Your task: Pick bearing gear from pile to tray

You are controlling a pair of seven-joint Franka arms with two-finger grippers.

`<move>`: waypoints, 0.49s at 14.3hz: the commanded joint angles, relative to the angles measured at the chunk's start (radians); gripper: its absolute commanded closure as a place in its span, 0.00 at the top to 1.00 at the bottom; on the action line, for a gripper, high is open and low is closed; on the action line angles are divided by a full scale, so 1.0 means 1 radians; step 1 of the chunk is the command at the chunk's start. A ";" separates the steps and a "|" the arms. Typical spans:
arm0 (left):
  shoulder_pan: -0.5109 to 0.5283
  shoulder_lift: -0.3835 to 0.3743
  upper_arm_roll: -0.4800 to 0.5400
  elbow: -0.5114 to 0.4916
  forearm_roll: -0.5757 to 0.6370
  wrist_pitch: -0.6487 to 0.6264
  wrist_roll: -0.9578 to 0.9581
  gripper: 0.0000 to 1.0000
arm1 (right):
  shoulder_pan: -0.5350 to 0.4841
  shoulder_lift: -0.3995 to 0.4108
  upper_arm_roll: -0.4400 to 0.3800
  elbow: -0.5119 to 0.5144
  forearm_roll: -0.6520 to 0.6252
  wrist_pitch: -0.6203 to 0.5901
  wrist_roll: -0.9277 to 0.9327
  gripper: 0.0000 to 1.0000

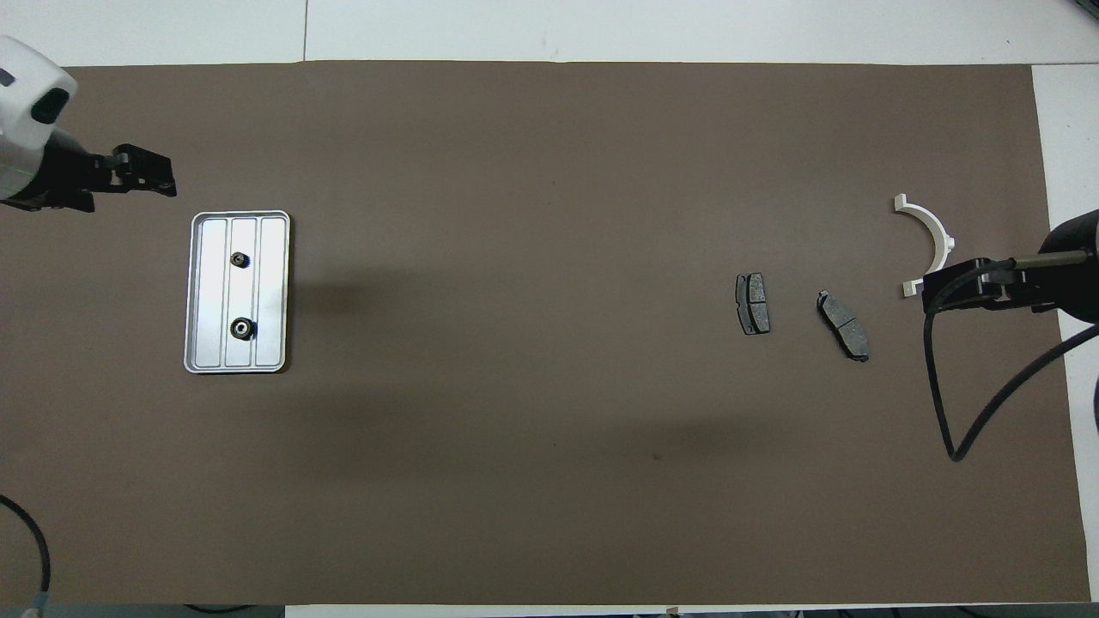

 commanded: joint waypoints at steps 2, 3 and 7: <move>-0.004 -0.100 -0.007 0.028 -0.023 -0.159 0.004 1.00 | 0.005 -0.016 0.004 -0.011 -0.017 0.015 0.012 1.00; -0.008 -0.122 -0.010 0.022 -0.023 -0.204 0.005 1.00 | 0.005 -0.016 0.004 -0.011 -0.015 0.015 0.012 1.00; -0.009 -0.154 -0.037 0.038 -0.019 -0.360 0.001 1.00 | 0.005 -0.017 0.004 -0.011 -0.006 0.015 0.015 1.00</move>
